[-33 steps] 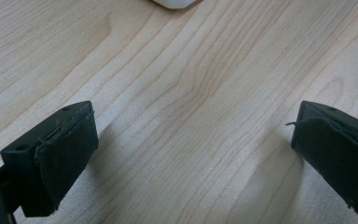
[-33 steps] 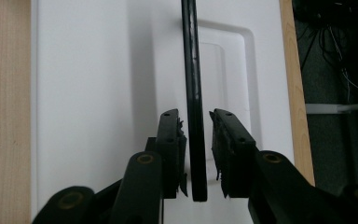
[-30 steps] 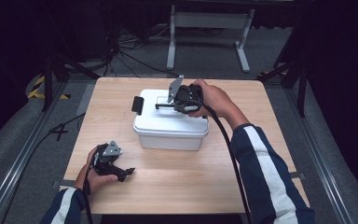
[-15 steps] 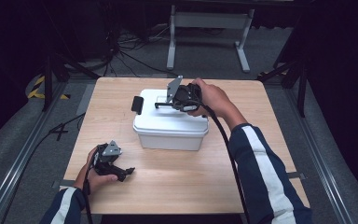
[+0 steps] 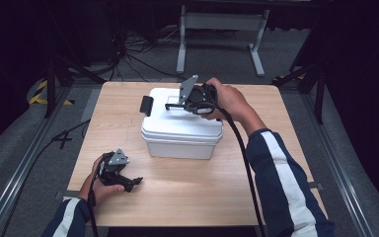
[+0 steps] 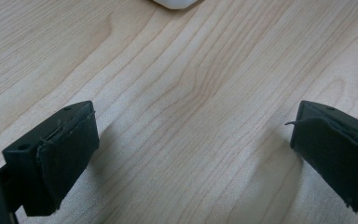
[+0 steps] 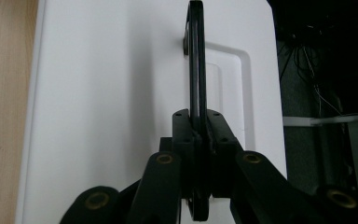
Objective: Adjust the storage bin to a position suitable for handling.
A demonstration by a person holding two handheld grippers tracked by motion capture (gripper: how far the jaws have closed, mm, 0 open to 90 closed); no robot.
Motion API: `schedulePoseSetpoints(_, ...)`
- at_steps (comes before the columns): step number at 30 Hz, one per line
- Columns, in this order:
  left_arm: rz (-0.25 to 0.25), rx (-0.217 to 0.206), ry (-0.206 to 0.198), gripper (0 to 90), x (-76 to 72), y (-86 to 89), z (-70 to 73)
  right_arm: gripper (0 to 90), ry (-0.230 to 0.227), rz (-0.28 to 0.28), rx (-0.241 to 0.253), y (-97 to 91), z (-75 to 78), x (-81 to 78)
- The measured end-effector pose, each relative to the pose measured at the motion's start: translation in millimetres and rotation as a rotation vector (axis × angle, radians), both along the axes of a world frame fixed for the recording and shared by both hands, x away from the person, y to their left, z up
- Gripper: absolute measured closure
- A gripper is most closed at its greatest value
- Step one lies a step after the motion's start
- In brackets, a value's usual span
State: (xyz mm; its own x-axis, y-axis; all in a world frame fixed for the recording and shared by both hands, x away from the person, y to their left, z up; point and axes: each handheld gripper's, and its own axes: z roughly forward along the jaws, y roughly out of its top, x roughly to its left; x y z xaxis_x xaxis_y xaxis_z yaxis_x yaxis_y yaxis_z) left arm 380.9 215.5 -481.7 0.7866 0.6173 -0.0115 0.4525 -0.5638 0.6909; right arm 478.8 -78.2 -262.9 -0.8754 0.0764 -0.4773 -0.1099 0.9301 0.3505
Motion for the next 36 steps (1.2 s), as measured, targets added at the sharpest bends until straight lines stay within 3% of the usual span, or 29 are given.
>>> schedulePoseSetpoints(19, -0.005, 0.001, 0.006, 1.3, 0.3, 0.2, 0.2, 84.6, -0.028, 0.007, 0.029, -29.3, 14.0, -9.3)
schedulePoseSetpoints(36, -0.003, 0.000, 0.009, 1.3, -0.1, 0.1, 0.2, 84.5, -0.048, -0.041, 0.054, -71.5, 21.6, -19.3)
